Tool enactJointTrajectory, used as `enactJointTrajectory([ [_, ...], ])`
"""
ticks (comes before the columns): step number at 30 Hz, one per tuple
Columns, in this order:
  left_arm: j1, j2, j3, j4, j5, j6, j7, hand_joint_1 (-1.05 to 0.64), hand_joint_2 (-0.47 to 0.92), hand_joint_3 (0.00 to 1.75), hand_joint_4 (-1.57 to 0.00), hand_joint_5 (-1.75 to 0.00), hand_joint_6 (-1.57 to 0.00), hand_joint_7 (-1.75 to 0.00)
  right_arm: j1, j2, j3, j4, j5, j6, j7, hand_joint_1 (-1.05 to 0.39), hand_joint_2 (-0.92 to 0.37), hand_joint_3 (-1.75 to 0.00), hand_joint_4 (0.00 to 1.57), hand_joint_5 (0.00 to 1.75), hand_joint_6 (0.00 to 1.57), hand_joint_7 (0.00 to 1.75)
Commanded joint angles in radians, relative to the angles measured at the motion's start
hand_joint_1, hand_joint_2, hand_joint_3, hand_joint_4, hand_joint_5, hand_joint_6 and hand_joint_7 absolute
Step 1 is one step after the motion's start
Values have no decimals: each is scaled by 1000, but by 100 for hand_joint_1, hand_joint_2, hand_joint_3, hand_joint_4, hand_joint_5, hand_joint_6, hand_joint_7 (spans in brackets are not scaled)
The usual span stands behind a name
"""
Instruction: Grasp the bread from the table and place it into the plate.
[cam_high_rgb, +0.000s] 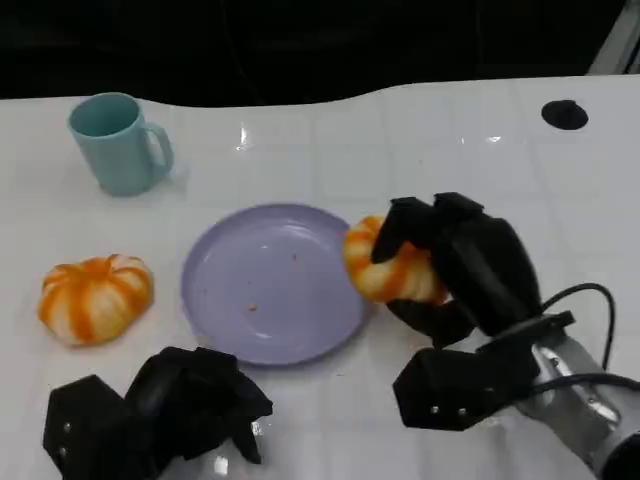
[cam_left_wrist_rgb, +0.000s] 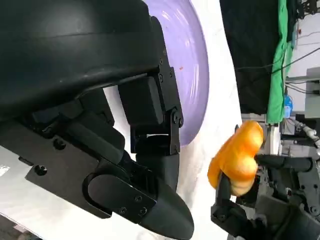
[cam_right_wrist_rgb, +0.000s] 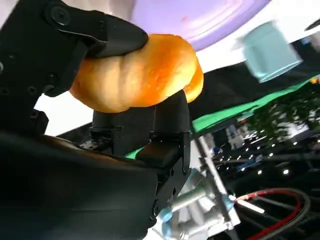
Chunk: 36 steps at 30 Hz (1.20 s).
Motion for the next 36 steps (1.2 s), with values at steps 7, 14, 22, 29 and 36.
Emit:
enactJointTrajectory([
  [7, 13, 26, 3, -5, -10, -1, -11, -105, 82, 1, -147, -101, -155, -53, -135, 119, 5, 100, 31, -3, 45, -14, -22, -147, 99, 175, 79, 169],
  [14, 8, 24, 3, 1, -8, -2, -2, -105, 82, 0, -147, -101, -156, -53, -234, 191, 15, 259, 29, -24, 16, -14, -26, -135, 94, 175, 75, 171],
  [22, 13, 22, -2, -6, -3, -6, 1, -105, 82, 1, -147, -101, -156, -53, -255, 218, 0, 313, 68, -13, 65, -16, -39, -114, 81, 171, 75, 129],
  [29, 17, 20, -3, -14, -7, -4, 2, -105, 82, 1, -147, -102, -155, -54, -236, 188, 2, 277, 105, -18, 220, -30, -77, -36, 34, 54, 54, 15],
  [36, 20, 22, -8, -21, 2, -6, 7, -105, 83, 1, -147, -102, -155, -54, -169, 136, -5, 112, 153, 18, 412, -54, -92, -20, 1, 34, 26, 0],
])
